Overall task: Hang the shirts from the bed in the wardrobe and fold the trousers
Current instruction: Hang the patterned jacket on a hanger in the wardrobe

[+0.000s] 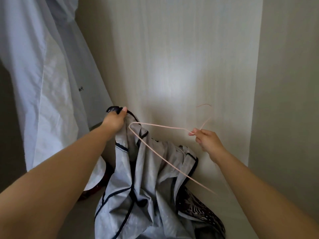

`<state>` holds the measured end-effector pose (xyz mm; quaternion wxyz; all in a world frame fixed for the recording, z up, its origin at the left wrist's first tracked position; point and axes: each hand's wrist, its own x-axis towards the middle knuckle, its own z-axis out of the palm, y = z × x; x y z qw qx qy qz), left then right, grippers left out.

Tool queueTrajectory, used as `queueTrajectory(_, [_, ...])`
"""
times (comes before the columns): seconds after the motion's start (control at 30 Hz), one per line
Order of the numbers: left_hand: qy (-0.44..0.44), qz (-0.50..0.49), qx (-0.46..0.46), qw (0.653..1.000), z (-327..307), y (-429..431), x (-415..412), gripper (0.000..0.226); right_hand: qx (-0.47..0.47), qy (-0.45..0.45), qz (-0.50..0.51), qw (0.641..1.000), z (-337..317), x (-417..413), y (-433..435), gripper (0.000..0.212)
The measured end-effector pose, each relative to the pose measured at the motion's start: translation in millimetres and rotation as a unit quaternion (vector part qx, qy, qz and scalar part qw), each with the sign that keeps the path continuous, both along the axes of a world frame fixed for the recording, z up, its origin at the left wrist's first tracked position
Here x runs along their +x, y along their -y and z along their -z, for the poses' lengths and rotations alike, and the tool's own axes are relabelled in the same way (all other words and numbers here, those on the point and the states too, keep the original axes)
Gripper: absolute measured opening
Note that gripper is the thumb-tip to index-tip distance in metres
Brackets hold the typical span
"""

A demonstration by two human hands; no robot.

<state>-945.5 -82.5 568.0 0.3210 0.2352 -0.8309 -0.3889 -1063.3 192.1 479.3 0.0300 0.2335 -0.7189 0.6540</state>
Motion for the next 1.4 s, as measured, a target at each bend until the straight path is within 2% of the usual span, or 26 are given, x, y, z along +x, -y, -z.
queueTrajectory(0.13, [-0.007,-0.023,-0.033,0.999,-16.0,15.4,14.9,0.066,0.034,-0.073,0.022,0.996,4.2,1.3,2.0,0.025])
queueTrajectory(0.23, [-0.008,-0.036,-0.08,0.996,-28.4,22.4,24.1,0.064,0.094,-0.135,0.086,0.983,2.0,0.6,8.0,0.022])
queueTrajectory(0.37, [-0.019,-0.034,-0.188,0.981,-39.1,17.9,33.0,0.047,0.163,-0.201,0.172,0.95,-7.7,6.5,22.5,0.027])
queueTrajectory(0.43, [-0.02,-0.04,-0.222,0.974,-41.8,12.8,37.1,0.048,0.156,-0.222,0.148,0.951,-12.7,15.2,34.5,0.028])
queueTrajectory(0.5, [-0.007,-0.051,-0.248,0.967,-43.3,10.1,42.4,0.051,0.113,-0.208,0.086,0.968,-15.6,25.1,47.4,0.025])
queueTrajectory(0.6, [0.007,-0.052,-0.246,0.968,-45.2,7.9,49.1,0.053,0.071,-0.183,0.044,0.979,-20.5,34.1,59.2,0.019])
queueTrajectory(0.67, [-0.003,-0.044,-0.234,0.971,-46.8,5.2,53.2,0.053,0.121,-0.198,0.039,0.972,-21.6,36.4,63.5,0.019])
queueTrajectory(0.77, [-0.069,-0.038,-0.217,0.973,-52.7,-2.3,60.5,0.047,0.193,-0.21,0.041,0.958,-15.8,41.8,71.5,0.021])
queueTrajectory(0.9, [-0.149,-0.001,-0.166,0.975,-63.6,-19.3,66.6,0.045,0.175,-0.235,0.106,0.95,-18.7,46.3,85.3,0.027])
queueTrajectory(0.97, [-0.185,0.034,-0.095,0.977,-62.6,-31.3,67.8,0.043,0.118,-0.227,0.143,0.956,-23.1,47.1,91.9,0.028])
queueTrajectory(1.0, [-0.209,0.068,-0.022,0.975,-60.1,-34.9,67.3,0.041,0.067,-0.205,0.145,0.966,-23.7,47.5,95.4,0.028])
queueTrajectory(1.07, [-0.233,0.147,0.161,0.948,-51.5,-37.4,67.5,0.032,-0.038,-0.141,0.129,0.981,-20.3,48.0,100.6,0.027])
queueTrajectory(1.1, [-0.229,0.147,0.205,0.94,-45.2,-32.9,66.9,0.03,-0.082,-0.11,0.122,0.983,-17.3,47.9,102.3,0.025])
queueTrajectory(1.13, [-0.21,0.11,0.209,0.949,-38.4,-25.6,66.2,0.031,-0.116,-0.085,0.118,0.983,-14.3,47.5,102.7,0.024])
queueTrajectory(1.2, [-0.144,-0.02,0.133,0.98,-25.7,-4.4,67.4,0.037,-0.15,-0.056,0.112,0.981,-8.3,45.1,101.1,0.023])
queueTrajectory(1.3, [-0.058,-0.152,0.02,0.986,-6.7,24.3,69.4,0.052,-0.139,-0.053,0.085,0.985,-0.2,39.7,96.2,0.02])
queueTrajectory(1.37, [-0.086,-0.178,-0.004,0.98,3.9,26.9,71.2,0.06,-0.105,-0.051,0.079,0.99,2.7,37.2,95.1,0.02])
queueTrajectory(1.4, [-0.123,-0.185,-0.049,0.974,9.5,23.3,71.8,0.056,-0.087,-0.049,0.082,0.992,3.6,36.7,94.7,0.021])
